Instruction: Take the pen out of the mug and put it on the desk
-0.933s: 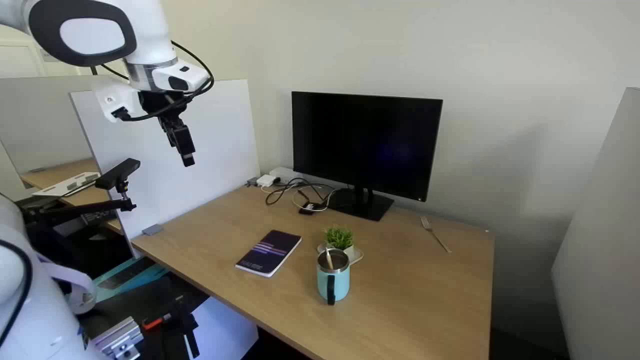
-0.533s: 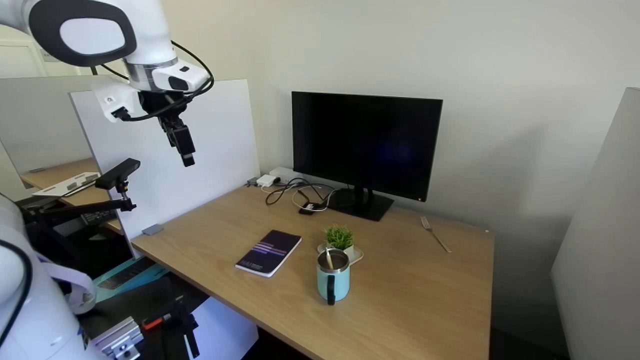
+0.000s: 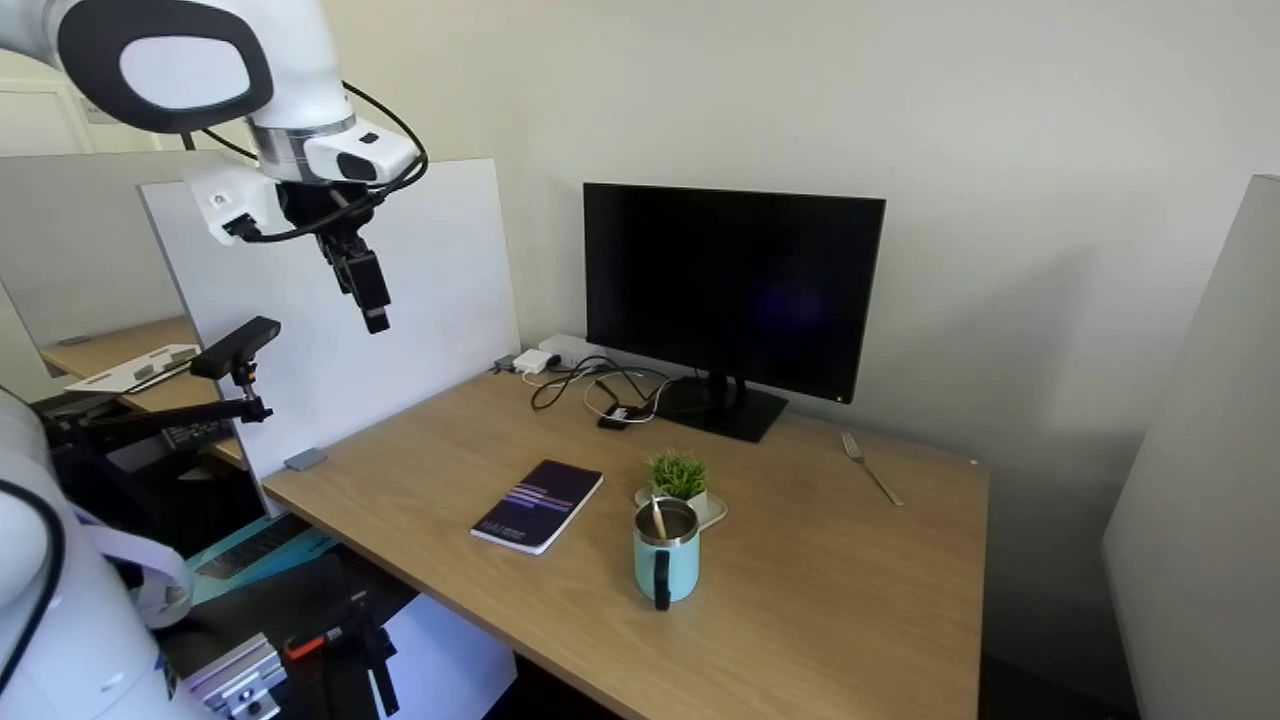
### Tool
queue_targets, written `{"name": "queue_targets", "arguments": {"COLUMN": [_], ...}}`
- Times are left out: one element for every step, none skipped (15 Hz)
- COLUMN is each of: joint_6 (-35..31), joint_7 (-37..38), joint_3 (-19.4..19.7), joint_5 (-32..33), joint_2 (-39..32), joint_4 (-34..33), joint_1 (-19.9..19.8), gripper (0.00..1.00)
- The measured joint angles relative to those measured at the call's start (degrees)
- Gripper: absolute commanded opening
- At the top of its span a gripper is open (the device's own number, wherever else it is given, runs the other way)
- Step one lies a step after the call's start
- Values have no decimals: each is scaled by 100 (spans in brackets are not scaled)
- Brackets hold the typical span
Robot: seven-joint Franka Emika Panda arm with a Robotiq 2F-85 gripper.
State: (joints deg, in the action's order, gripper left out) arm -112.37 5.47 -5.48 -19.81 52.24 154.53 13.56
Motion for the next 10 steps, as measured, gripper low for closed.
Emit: {"name": "queue_targets", "arguments": {"joint_6": [0, -13, -27, -67, -130, -226, -324, -428, -520, -590], "joint_7": [-2, -8, -25, -40, -60, -102, -178, -276, -379, -472], "joint_3": [0, 2, 12, 31, 60, 103, 165, 247, 346, 456], "joint_5": [0, -1, -5, -13, -29, -68, -124, -205, -315, -444], "joint_2": [-2, -16, -47, -102, -178, -275, -392, -522, -671, -840], "joint_4": [0, -2, -7, -21, -50, -89, -141, -202, -274, -360], "joint_1": [-1, -4, -5, -7, -11, -14, -15, -16, -17, -18], "gripper": [100, 100, 100, 100, 100, 100, 100, 100, 100, 100]}}
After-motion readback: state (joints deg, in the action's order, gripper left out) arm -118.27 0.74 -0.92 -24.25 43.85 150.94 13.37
